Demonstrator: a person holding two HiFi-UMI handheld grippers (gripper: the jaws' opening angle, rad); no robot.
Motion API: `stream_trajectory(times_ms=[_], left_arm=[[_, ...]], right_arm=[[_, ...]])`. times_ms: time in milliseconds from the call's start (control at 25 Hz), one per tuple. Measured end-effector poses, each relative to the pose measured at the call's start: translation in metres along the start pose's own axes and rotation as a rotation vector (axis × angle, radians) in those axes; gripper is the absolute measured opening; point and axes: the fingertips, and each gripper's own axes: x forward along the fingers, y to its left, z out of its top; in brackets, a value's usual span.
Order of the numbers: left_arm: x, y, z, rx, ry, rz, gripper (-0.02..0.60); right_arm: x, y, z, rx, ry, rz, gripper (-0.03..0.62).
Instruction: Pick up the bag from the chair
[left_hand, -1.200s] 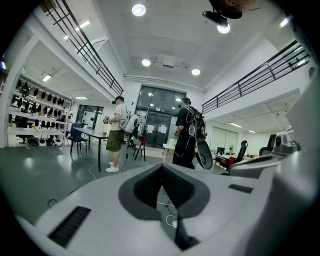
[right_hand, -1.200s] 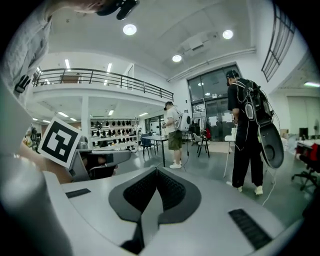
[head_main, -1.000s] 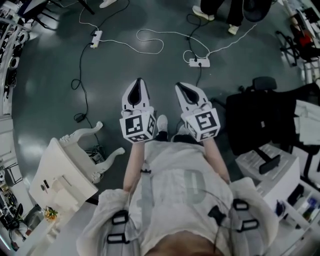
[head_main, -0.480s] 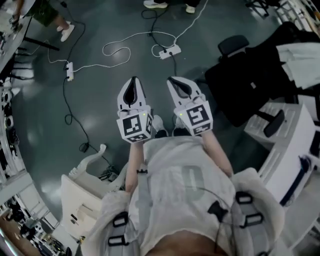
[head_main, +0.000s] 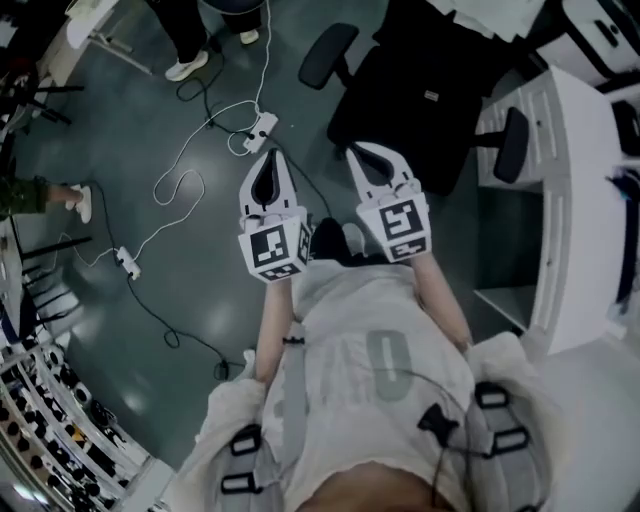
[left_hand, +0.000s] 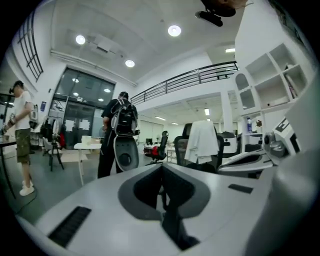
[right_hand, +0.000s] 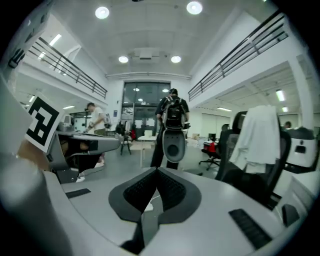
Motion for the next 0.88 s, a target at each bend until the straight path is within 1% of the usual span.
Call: stream_trajectory(times_ms=[200, 320, 400, 520, 720, 880], left_arm=[[0.050, -0.063, 0.025, 0.040, -0.007, -0.183, 0.007], [0.071, -0.103, 0.026, 0.067, 0.005, -0.301, 0.006], [0.086, -0.129, 0.024, 0.086, 0.009, -0.371, 0.006], [0.104, -0.159, 0.021, 0.097, 0.011, -0.447, 0.006], [0.139, -0.194, 0.025, 0.084, 0.019, -0.555, 0.006], [0.169, -0.210, 0.030, 0.082, 0.025, -0.619, 0.006]], right_arm=[[-0.043, -0.080, -0.013, 0.114, 0.000, -0.244, 0.006], [-0.073, -0.111, -0.027, 0.174, 0.000, -0.382, 0.007], [-0.089, -0.131, -0.037, 0.194, -0.002, -0.459, 0.006], [-0.105, -0.158, -0.050, 0.218, 0.003, -0.550, 0.007], [-0.122, -0.190, -0.057, 0.279, 0.034, -0.680, 0.007], [-0.116, -0.210, -0.058, 0.268, 0.068, -0.752, 0.008]])
